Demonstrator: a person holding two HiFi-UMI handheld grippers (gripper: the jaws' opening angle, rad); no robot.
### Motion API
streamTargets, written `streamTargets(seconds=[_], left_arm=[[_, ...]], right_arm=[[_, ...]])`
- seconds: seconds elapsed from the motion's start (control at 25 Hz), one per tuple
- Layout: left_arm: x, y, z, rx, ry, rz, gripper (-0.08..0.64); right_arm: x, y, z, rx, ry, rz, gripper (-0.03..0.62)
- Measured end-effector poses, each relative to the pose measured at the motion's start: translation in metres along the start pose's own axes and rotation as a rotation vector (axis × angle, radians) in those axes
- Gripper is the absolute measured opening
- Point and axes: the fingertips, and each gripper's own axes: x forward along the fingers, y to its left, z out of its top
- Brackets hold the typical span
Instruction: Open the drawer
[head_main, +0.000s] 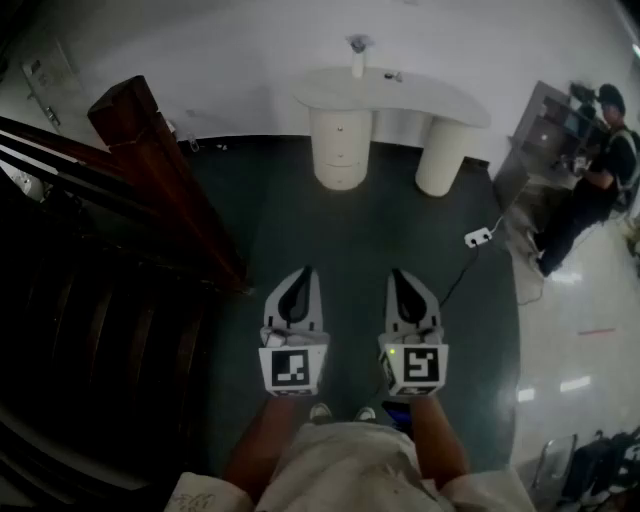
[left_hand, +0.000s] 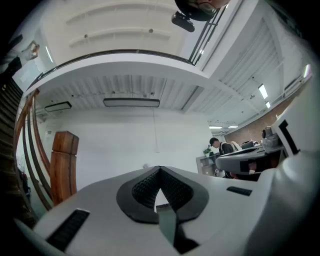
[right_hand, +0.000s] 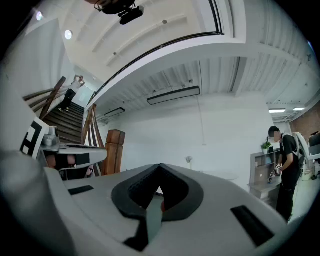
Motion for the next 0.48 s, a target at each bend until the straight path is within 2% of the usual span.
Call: streamTargets(seconds=[0.48], left_arm=[[-0.001,0.025,0.002,0.005,-0.008,-0.016,0.002]], right_arm=[[0.014,0.025,0.002,-0.001,0.003,-0.01,0.005]])
